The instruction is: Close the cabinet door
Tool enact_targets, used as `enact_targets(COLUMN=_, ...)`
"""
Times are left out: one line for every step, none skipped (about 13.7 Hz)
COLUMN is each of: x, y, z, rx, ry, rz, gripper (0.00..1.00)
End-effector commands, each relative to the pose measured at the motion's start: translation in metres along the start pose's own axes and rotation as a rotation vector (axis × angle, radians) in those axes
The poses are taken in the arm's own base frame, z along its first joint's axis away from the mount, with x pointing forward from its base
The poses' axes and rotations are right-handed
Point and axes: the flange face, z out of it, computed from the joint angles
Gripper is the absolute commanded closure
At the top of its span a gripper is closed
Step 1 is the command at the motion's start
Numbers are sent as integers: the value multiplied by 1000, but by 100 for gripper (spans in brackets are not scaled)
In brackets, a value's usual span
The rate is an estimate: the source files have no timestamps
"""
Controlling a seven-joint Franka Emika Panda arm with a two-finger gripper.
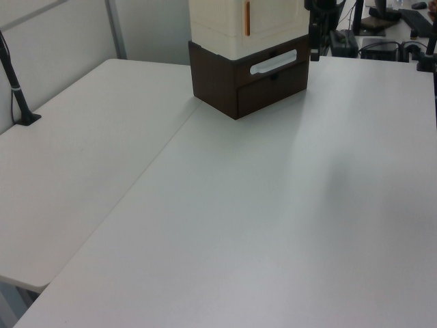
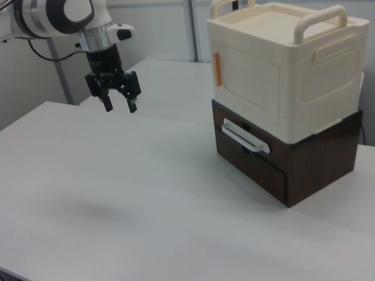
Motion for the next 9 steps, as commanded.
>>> enact_targets(x=-13, y=11, z=-7, rx=-9, ry=-9, rz=28, gripper=0)
enact_targets(x=-14, y=13, z=-8, rx=-7, ry=-6, rz=33, gripper=0)
enact_targets(x=-14, y=14, z=-8, rx=-7, ry=-6, rz=41, gripper=0)
enact_targets(x=-13, y=14, z=-9, rx=-9, ry=-2, rz=45, gripper=0)
enact_targets(x=-13, y=14, z=-9, rx=-9, ry=-2, rz=45, gripper=0)
enact_targets(x=-13, y=13, z=-9, rx=-9, ry=-2, rz=44, gripper=0)
enact_targets(x=-13, y=11, z=-9, rx=-9, ry=-3, rz=41, gripper=0)
enact_targets(x=-13, y=9, z=-9, rx=-10, ry=-4, rz=36, gripper=0)
enact_targets(x=-13, y=8, z=-9, rx=-10, ry=-5, rz=35, gripper=0)
